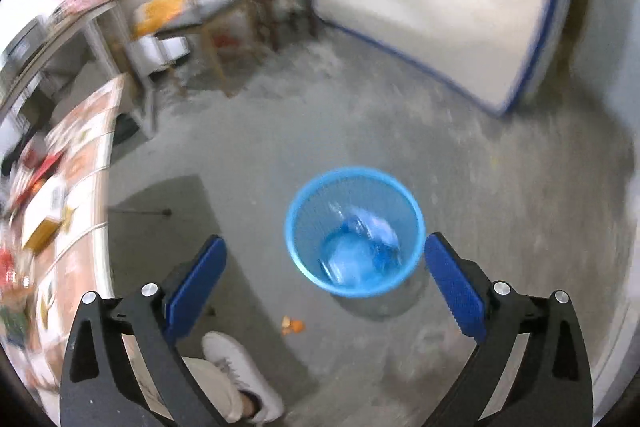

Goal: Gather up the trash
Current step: 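Grasp the clear plastic bag with the right gripper from the table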

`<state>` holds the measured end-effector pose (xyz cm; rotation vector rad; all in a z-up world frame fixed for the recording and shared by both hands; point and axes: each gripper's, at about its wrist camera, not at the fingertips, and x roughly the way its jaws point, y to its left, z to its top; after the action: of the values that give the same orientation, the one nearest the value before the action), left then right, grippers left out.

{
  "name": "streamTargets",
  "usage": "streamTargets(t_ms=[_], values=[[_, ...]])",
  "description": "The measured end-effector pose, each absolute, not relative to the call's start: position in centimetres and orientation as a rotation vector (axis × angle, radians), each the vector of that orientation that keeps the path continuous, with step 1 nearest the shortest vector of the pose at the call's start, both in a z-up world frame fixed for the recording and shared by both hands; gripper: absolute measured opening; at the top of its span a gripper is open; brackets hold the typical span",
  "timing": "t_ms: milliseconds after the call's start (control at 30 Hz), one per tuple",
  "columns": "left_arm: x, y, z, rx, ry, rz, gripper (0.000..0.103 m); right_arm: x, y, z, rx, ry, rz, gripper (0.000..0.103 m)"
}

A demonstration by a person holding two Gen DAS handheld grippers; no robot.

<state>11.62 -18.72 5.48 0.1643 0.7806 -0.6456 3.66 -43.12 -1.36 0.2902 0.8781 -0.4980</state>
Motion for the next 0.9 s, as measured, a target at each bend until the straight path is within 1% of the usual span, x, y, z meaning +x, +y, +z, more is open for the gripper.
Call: streamTargets(t_ms=[200,333,467,633,700,767,800,867,900], values=[[9.2,-8.4,7.4,0.008,0.738,-0.518,0.097,7.3,-35.2,2.3,0.185,0.789,-0.221,0.095],[8.1,-2.0,8.2,-0.057,0.672,-0.394,0.097,8.8,-29.4,4.1,0.133,0.717,0.021,0.095],[7.6,2.3,7.3,-0.15,0.679,-0.324,0.098,9.7,-24.0,4.4,0.112,0.646,0.225,0.095],[8.0,5.4,4.9,-0.244,0.704,-0.316,0.098,11.0,-17.4,3.9,0.115,0.665,0.379,0.095],[8.5,5.7,4.1,-0.253,0.705,-0.323,0.097,11.4,-15.0,3.6,0.106,0.698,0.428,0.092],[9.3,5.7,3.4,-0.235,0.698,-0.333,0.097,12.2,-12.7,3.8,0.093,0.738,0.455,0.083],[9.7,5.6,3.1,-0.223,0.696,-0.34,0.097,12.5,-12.0,3.7,0.092,0.754,0.465,0.081],[10.4,5.6,2.7,-0.219,0.699,-0.354,0.097,13.1,-10.6,3.4,0.086,0.792,0.48,0.073],[10.8,5.6,2.5,-0.224,0.704,-0.358,0.097,13.1,-10.1,3.2,0.082,0.807,0.481,0.072]])
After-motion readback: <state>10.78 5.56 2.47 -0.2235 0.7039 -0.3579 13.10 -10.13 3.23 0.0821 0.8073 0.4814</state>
